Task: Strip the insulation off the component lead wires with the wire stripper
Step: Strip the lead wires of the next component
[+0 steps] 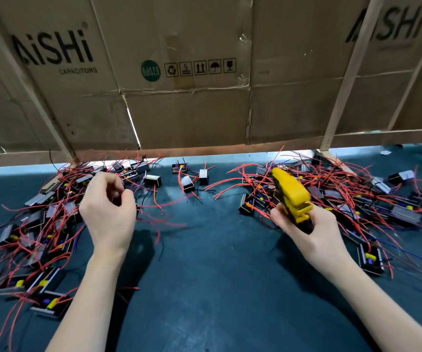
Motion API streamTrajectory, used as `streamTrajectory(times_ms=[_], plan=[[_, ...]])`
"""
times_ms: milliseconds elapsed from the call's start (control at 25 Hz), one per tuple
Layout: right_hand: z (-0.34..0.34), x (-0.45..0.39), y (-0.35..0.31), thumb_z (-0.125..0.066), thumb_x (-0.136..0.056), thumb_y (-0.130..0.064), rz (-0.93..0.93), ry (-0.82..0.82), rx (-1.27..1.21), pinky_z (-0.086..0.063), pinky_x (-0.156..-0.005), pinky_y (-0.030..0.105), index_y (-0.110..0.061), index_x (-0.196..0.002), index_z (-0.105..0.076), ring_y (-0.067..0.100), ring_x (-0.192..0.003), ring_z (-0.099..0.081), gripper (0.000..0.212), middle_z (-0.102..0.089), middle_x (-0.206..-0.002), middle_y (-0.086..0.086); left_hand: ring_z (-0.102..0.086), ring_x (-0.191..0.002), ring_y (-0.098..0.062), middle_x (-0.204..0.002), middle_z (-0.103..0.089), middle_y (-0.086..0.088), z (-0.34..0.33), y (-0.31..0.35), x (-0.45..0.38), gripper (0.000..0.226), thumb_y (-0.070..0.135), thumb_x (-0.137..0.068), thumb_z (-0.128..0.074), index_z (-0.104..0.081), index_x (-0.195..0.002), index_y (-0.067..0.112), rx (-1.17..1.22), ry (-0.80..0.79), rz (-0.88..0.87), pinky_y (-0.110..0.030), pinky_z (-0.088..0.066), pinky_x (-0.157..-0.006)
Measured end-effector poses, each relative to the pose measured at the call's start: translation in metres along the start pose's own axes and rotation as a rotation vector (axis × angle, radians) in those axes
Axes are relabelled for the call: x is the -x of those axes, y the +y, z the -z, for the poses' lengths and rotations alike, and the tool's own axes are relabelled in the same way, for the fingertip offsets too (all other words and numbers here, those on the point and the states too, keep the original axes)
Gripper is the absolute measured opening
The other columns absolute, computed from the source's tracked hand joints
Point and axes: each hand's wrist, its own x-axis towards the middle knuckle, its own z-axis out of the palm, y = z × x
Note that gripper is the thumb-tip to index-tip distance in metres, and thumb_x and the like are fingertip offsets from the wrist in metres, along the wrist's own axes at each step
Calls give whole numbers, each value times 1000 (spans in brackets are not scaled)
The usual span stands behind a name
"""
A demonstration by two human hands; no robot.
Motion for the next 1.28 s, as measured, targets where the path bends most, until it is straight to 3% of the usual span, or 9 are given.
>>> streamTrajectory(times_ms=[160, 360, 560, 600, 680, 800, 880, 1080, 1280], plan=[[-2, 4, -13, -64, -80, -46, -142, -214, -311, -50, -65, 45, -6, -80, -69, 30, -71, -65, 40, -69, -73, 13, -46, -65, -4, -69, -50, 2, -4, 22, 8, 14, -1, -71, -52, -50, -76, 12, 173, -129, -22, -14, -37, -64], [4, 0, -15, -63, -77, -36, -268, -290, -402, -53, -70, 30, 5, -88, -67, 24, -78, -68, 42, -70, -79, 9, -41, -61, -9, -65, -48, 4, -25, 49, 39, 26, -13, -78, -65, -54, -74, 11, 402, -735, 121, -26, -36, -61], [11, 2, -17, -64, -75, -38, -353, -472, -347, -53, -79, 25, 1, -98, -65, 19, -82, -68, 45, -71, -88, 19, -46, -61, -8, -65, -53, 8, -27, 65, 50, 9, 26, -83, -70, -63, -89, 23, 478, -930, 76, -21, -41, -63], [11, 2, -17, -65, -75, -39, -361, -473, -349, -53, -79, 26, 0, -95, -65, 20, -81, -68, 44, -70, -86, 18, -50, -64, -10, -67, -58, 6, -27, 66, 48, 20, 37, -84, -67, -65, -97, 22, 530, -970, 141, -22, -42, -63], [7, 1, -16, -70, -70, -42, -403, -425, -400, -54, -77, 32, -6, -85, -64, 24, -77, -67, 39, -65, -80, 14, -58, -66, -17, -73, -65, -3, -25, 64, 40, 35, 43, -89, -61, -61, -113, 17, 686, -1007, 369, -25, -44, -60], [-2, 1, -12, -76, -60, -46, -485, -268, -486, -53, -73, 36, -18, -69, -66, 25, -68, -60, 31, -60, -73, 9, -66, -71, -25, -83, -70, -15, -19, 54, 29, 29, 18, -93, -58, -54, -120, 9, 779, -1025, 577, -27, -51, -61], [-3, -1, -7, -76, -59, -50, -496, -114, -393, -50, -74, 36, -17, -68, -65, 20, -65, -57, 36, -60, -67, 5, -65, -73, -21, -88, -72, -17, -17, 50, 27, 28, 2, -91, -59, -55, -118, 5, 735, -1063, 561, -25, -53, -64], [13, -5, 3, -67, -74, -61, -261, 82, 461, -37, -56, 25, -19, -64, -54, 7, -59, -50, 44, -55, -56, -5, -63, -79, -12, -92, -73, -13, -17, 45, 29, 11, 7, -87, -70, -69, -98, 8, 531, -1133, 401, -19, -50, -73], [11, -5, -2, -70, -79, -49, -118, 144, 326, -33, -55, 18, -25, -61, -46, 8, -57, -45, 39, -52, -56, -9, -65, -74, -8, -84, -75, -3, -17, 45, 32, 9, 7, -90, -67, -76, -90, 6, 489, -1208, 341, -22, -52, -74]])
